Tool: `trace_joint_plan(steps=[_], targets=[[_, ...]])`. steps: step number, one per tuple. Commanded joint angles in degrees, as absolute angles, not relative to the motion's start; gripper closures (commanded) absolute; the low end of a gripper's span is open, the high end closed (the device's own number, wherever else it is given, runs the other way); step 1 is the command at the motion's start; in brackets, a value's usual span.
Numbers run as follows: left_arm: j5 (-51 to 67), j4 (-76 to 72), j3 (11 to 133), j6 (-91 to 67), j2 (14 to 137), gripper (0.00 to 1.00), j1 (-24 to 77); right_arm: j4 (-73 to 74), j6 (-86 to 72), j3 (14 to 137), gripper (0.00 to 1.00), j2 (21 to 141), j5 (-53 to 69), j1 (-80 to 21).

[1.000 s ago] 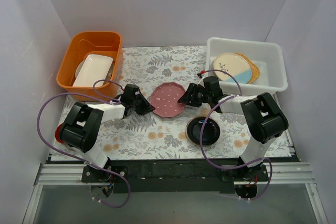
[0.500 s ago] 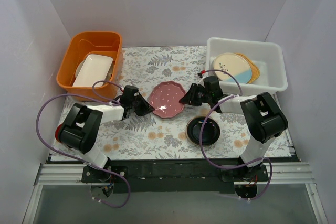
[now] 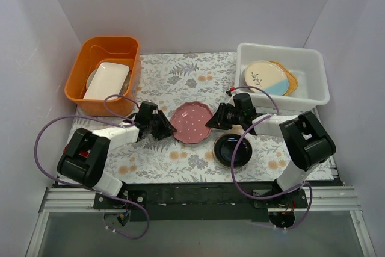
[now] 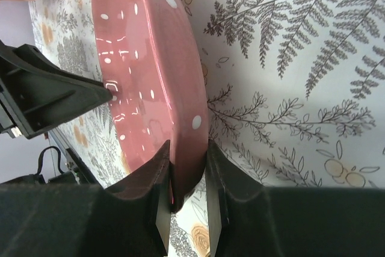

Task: Place the plates into the plastic bin on the countertop
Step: Pick up the plate at the center of the board.

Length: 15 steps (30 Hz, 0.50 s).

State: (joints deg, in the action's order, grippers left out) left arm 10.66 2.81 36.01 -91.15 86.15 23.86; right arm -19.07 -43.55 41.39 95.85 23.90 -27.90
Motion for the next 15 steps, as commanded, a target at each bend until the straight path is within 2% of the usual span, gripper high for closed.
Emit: trace_joint_plan(steps=[1, 2, 5, 6, 10, 15], targets=[[8.9, 5.6, 35.4, -89.6, 81.3, 0.52, 23.9, -18.6, -42.1, 41.7, 0.99, 91.1, 24.8, -28.8], [8.8, 5.8, 34.9, -89.5, 80.6, 0.43, 23.9, -18.4, -42.1, 41.6, 0.99, 90.3, 24.7, -28.9], [8.2, 6.5, 33.9, -89.6, 77.4, 0.31, 23.9, -17.8, -42.2, 41.1, 0.99, 88.5, 24.6, -29.4], [8.0, 6.8, 33.6, -90.0, 76.6, 0.23, 23.9, -17.7, -42.2, 41.0, 0.99, 88.1, 24.5, -29.5], [8.4, 8.5, 32.2, -91.0, 70.6, 0.04, 23.9, -16.7, -42.2, 40.2, 0.99, 84.9, 23.6, -30.3], [8.6, 10.7, 30.4, -92.4, 59.8, 0.02, 24.3, -14.2, -41.6, 39.5, 0.99, 81.0, 22.2, -31.3]])
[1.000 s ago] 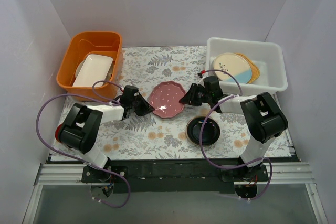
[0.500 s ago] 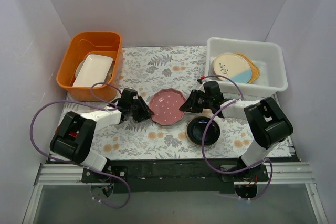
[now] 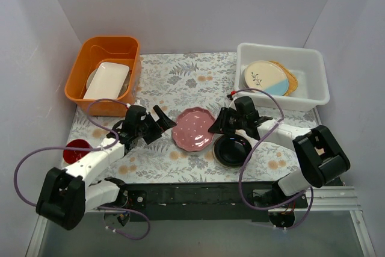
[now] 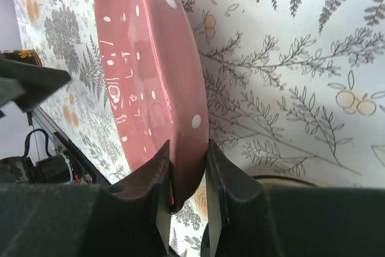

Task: Place the plates into the plastic bin on the countertop
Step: Pick up the plate at the center of the board.

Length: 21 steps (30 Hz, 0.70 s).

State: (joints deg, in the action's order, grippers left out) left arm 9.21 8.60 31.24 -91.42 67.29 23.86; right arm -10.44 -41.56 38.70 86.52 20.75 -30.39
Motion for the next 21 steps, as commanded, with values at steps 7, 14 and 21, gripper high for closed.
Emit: trace_joint_plan(steps=[7, 14, 21], targets=[[9.6, 13.0, 30.3, -93.8, 54.9, 0.02, 24.8, -12.5, -42.0, 38.0, 0.99, 75.8, 20.8, -32.0], [9.9, 13.4, 29.8, -94.9, 55.2, 0.02, 24.9, -10.0, -41.1, 39.9, 0.99, 74.7, 20.6, -32.3], [10.3, 13.0, 29.0, -94.7, 55.3, 0.02, 25.0, -7.9, -41.0, 39.9, 0.99, 72.5, 19.3, -32.7]])
